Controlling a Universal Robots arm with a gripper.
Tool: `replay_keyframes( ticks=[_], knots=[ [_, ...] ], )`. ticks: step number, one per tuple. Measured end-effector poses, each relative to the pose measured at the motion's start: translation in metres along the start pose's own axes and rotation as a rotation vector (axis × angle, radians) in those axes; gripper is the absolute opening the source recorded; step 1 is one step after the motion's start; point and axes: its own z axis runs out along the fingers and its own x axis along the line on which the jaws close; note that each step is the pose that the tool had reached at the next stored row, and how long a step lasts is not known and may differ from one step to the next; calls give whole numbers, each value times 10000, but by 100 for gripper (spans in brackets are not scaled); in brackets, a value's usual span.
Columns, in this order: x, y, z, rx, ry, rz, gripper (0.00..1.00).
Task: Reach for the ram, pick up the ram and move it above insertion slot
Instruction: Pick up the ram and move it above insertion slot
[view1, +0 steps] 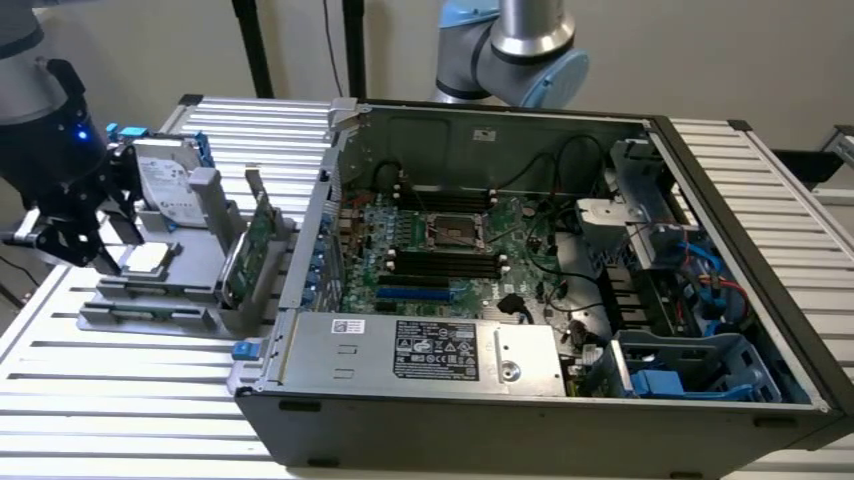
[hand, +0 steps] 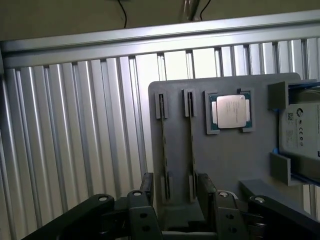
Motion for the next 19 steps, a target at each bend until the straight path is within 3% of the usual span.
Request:
replay_keyframes(
  ticks=[19],
  knots=[
    [99, -42, 345, 0, 2, -60, 48]
  ],
)
